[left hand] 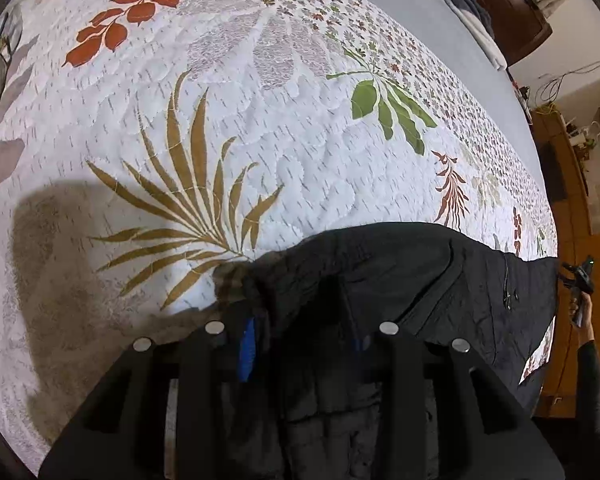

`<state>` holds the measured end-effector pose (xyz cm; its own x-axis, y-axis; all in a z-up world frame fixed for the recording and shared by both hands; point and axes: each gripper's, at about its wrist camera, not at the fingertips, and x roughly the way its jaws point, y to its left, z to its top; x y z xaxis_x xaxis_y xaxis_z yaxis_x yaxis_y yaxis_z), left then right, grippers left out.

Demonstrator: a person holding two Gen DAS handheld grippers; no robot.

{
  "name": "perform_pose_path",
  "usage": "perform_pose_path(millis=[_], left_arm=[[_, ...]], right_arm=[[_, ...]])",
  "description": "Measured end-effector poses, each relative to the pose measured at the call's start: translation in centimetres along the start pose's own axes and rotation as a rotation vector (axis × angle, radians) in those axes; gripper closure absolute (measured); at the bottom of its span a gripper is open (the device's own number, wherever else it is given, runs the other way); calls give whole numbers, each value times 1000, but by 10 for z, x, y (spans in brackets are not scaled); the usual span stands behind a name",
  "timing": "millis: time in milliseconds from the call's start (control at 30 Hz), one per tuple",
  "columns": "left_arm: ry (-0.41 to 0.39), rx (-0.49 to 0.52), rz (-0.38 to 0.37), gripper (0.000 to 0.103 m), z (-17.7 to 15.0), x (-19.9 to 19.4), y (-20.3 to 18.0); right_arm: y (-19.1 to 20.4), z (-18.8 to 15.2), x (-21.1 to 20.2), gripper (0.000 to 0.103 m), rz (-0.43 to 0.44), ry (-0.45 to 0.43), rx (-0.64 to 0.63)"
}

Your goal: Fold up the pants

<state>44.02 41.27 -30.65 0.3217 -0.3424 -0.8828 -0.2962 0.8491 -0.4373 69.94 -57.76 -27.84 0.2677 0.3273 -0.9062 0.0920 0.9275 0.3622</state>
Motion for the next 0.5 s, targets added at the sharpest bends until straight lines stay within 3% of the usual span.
perform_pose_path(millis=[233,267,300,333,400,500], left_arm=[[-15,-17,37,71,1,1,-2],[-20,-12,58,74,1,1,-4],[-25,-12,71,76,1,0,-6],[-30,-18,84,79,2,-1,-8],[-46,-22,108,86,1,-5,-12],[-82,-35,127,88,-1,-15,-16]], right_arm=[[0,12,26,11,15,5,-45],[2,11,25,17,38,-5,-56],[3,9,24,41,94,-5,-56],[5,6,25,72,113,9,-56],[10,1,21,89,110,5,-76],[12,-5,4,93,109,-52,-80]])
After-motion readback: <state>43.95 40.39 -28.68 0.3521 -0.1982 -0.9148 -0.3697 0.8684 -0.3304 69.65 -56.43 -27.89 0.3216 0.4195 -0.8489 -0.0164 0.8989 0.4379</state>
